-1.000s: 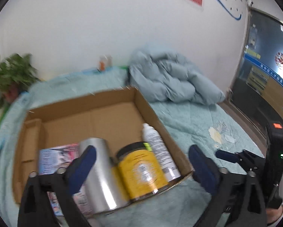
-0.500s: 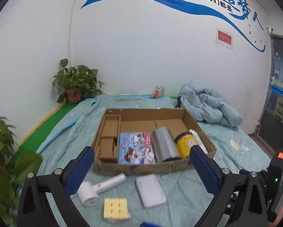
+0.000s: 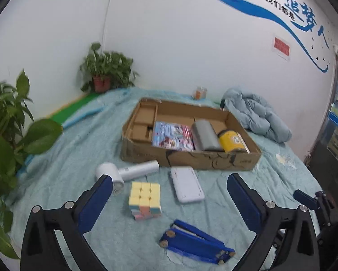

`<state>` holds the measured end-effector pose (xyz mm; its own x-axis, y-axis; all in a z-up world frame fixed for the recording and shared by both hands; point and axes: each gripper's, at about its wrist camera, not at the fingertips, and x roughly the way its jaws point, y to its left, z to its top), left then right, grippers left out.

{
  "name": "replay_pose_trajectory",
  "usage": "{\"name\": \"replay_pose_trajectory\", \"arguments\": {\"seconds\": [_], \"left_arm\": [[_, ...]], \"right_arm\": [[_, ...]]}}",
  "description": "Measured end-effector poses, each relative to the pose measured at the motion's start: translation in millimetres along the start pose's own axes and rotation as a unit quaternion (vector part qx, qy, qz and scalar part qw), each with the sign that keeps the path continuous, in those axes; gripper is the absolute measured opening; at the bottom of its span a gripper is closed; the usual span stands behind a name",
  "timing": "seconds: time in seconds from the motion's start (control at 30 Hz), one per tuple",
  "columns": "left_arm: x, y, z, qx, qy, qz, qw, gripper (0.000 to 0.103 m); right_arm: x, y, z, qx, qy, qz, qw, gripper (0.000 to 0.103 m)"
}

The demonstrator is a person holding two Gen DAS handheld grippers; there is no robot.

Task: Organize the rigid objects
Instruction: 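Reach the right gripper toward the blue stapler on the quilt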

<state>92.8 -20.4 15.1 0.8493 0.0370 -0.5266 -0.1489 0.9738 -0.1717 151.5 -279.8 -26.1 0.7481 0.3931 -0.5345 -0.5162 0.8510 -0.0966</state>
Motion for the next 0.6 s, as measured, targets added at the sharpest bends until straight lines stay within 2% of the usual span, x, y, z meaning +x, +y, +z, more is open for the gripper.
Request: {"name": "replay_pose_trajectory", "arguments": {"seconds": [0.03, 0.17, 0.3, 0.43, 0.53, 0.6], "left_arm": [[5.8, 5.0, -0.3, -0.013, 0.015, -0.012, 0.9997, 0.102], [28.2, 15.0, -13.0, -0.03, 0.072, -0.036, 0.9963, 0.102], [66.6, 23.8, -40.0, -0.057, 0.142, -0.059, 0.9864, 0.101], [97.4, 19.6, -62.0, -0.052, 0.182, -0.08, 0.9786, 0.096], [115.1, 13.8, -72.4, -0.043, 0.21, -0.091, 0.9725, 0.088], [127.1, 10.2, -78.7, -0.047, 0.228, -0.104, 0.9669, 0.082]], "right_arm": [[1.1, 3.3, -1.4, -0.004, 0.0, 0.008, 1.0, 0.094], [13.3, 9.1, -13.8, -0.005, 0.019, 0.085, 0.996, 0.094], [37.7, 17.7, -31.2, 0.005, 0.081, 0.182, 0.98, 0.094], [64.4, 35.5, -44.8, -0.019, 0.129, 0.211, 0.969, 0.093], [79.7, 46.7, -48.1, -0.038, 0.145, 0.213, 0.966, 0.085], [87.8, 49.2, -47.2, -0.032, 0.153, 0.218, 0.963, 0.075]]}}
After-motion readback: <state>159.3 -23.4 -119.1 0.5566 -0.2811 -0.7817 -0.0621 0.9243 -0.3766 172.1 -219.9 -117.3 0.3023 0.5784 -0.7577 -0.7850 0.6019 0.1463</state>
